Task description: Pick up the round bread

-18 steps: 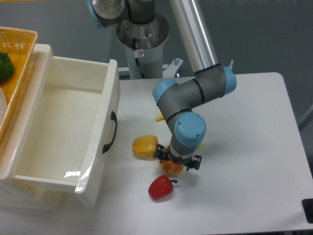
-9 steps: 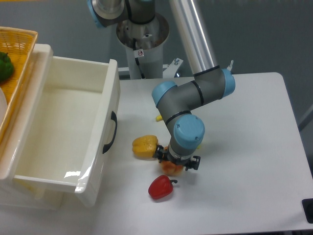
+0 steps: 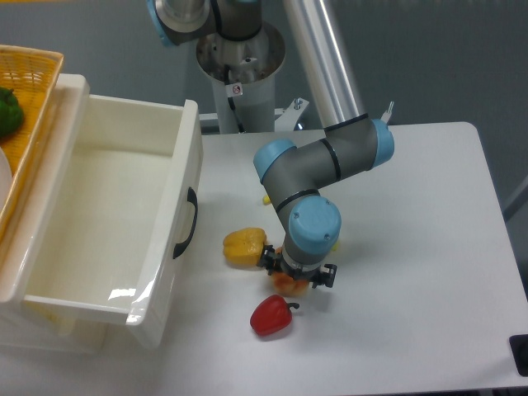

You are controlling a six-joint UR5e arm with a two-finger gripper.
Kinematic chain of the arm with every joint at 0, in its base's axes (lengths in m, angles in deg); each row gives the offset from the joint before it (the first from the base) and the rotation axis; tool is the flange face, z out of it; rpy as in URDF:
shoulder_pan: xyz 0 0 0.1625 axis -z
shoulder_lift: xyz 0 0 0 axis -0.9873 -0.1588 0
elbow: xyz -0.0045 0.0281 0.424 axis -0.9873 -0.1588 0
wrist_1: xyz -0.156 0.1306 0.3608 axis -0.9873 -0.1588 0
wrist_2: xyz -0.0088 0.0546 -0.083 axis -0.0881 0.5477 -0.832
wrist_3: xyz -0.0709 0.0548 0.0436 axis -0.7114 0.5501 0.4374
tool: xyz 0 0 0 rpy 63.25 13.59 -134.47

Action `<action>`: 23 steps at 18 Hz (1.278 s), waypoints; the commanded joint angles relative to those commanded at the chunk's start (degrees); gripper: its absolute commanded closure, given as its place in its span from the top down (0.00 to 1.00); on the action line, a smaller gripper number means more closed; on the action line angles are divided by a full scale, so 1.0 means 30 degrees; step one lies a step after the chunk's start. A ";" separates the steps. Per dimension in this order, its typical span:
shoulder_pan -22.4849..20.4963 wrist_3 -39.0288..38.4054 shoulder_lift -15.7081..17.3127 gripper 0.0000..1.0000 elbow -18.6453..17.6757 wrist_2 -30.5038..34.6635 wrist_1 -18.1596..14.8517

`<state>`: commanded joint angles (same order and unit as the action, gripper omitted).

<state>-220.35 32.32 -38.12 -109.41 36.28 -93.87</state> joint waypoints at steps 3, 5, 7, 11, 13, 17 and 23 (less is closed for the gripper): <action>0.0000 0.0000 0.0000 0.98 0.0000 0.0000 0.0000; 0.0000 0.0000 -0.0001 0.92 0.0000 0.0000 0.0000; 0.0000 0.0000 0.0000 0.79 0.0000 0.0000 -0.0029; 0.0000 -0.0029 0.0000 0.47 0.0000 0.0000 -0.0029; 0.0000 0.0029 0.0029 0.36 0.0029 -0.0029 -0.0029; 0.0000 0.0088 0.0058 0.19 0.0088 -0.0029 -0.0059; -0.0088 0.0175 0.0350 0.18 0.0702 -0.0088 -0.0263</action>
<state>-220.61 32.84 -37.07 -107.31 36.02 -94.66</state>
